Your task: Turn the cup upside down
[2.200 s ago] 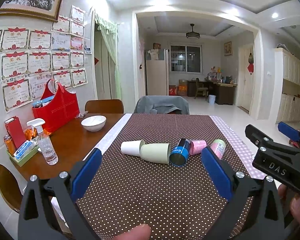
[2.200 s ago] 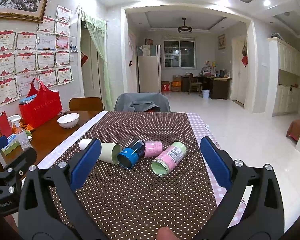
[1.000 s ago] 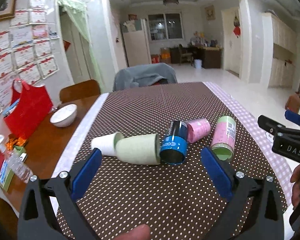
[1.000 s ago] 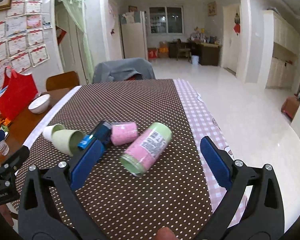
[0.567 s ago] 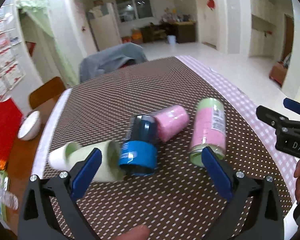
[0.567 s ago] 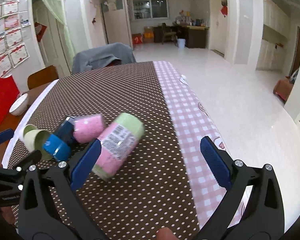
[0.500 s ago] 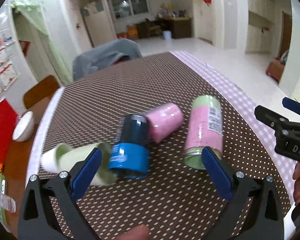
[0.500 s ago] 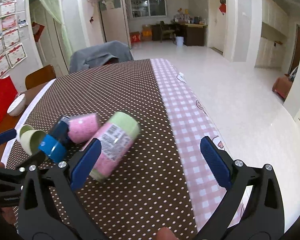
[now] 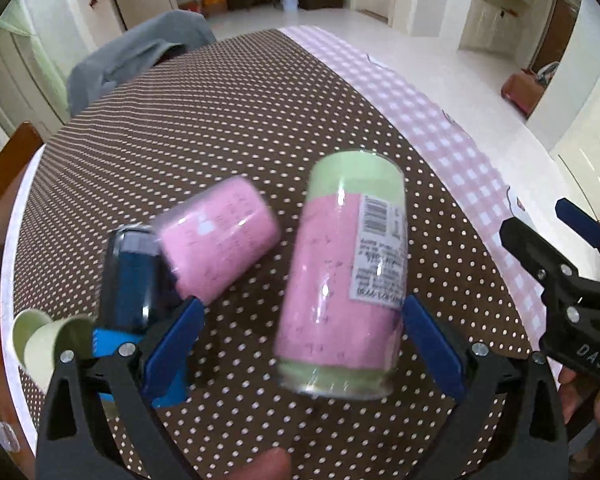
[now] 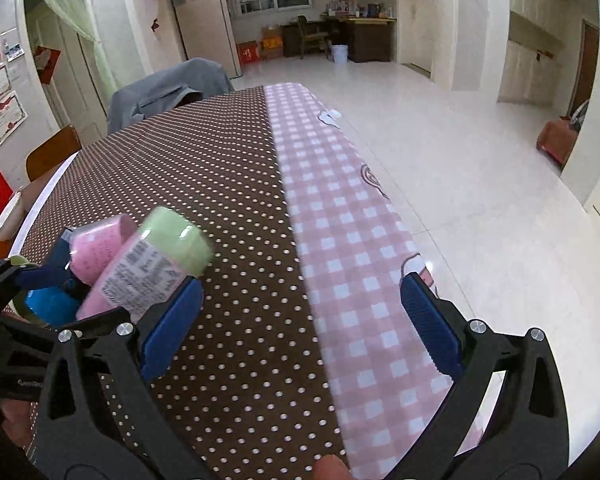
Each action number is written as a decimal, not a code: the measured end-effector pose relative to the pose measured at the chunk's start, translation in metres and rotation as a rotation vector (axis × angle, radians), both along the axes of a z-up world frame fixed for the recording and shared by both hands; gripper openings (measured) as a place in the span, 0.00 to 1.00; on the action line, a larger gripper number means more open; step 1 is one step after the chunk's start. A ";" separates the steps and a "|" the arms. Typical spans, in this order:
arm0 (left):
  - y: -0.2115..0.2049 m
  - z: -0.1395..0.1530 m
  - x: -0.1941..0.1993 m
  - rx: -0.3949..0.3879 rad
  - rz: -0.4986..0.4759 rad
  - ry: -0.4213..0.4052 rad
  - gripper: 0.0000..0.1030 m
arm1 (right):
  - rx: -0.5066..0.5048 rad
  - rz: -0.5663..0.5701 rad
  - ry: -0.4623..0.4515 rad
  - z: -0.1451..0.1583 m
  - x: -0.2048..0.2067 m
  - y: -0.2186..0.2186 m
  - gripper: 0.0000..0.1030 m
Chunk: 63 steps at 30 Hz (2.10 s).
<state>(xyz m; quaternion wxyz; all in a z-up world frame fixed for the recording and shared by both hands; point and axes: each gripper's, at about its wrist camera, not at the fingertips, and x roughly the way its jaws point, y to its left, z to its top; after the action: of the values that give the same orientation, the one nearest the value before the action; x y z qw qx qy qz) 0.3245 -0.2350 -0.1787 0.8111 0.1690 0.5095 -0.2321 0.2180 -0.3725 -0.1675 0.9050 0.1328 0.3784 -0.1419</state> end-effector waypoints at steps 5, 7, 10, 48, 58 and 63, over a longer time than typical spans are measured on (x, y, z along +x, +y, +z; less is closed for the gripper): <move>-0.017 -0.012 0.012 0.019 -0.023 0.038 0.95 | 0.008 -0.012 0.001 -0.004 -0.001 -0.009 0.94; -0.022 -0.017 0.019 0.018 -0.024 0.057 0.95 | 0.013 -0.020 -0.003 -0.005 -0.002 -0.012 0.94; -0.027 -0.023 0.028 0.016 -0.021 0.079 0.91 | 0.021 -0.036 -0.007 -0.005 -0.005 -0.017 0.94; 0.126 0.029 -0.097 -0.179 0.171 0.017 0.66 | -0.041 0.113 -0.110 0.051 -0.088 0.075 0.94; 0.147 0.009 -0.126 -0.189 0.232 0.040 0.66 | -0.039 0.157 -0.110 0.048 -0.109 0.097 0.94; 0.144 -0.001 -0.136 -0.184 0.238 0.048 0.66 | -0.029 0.154 -0.114 0.047 -0.115 0.097 0.94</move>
<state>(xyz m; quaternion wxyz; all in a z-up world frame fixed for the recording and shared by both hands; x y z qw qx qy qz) 0.1889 -0.0912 -0.1793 0.8326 0.0269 0.5217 -0.1841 0.1027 -0.2754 -0.1206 0.9352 0.0980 0.3332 -0.0693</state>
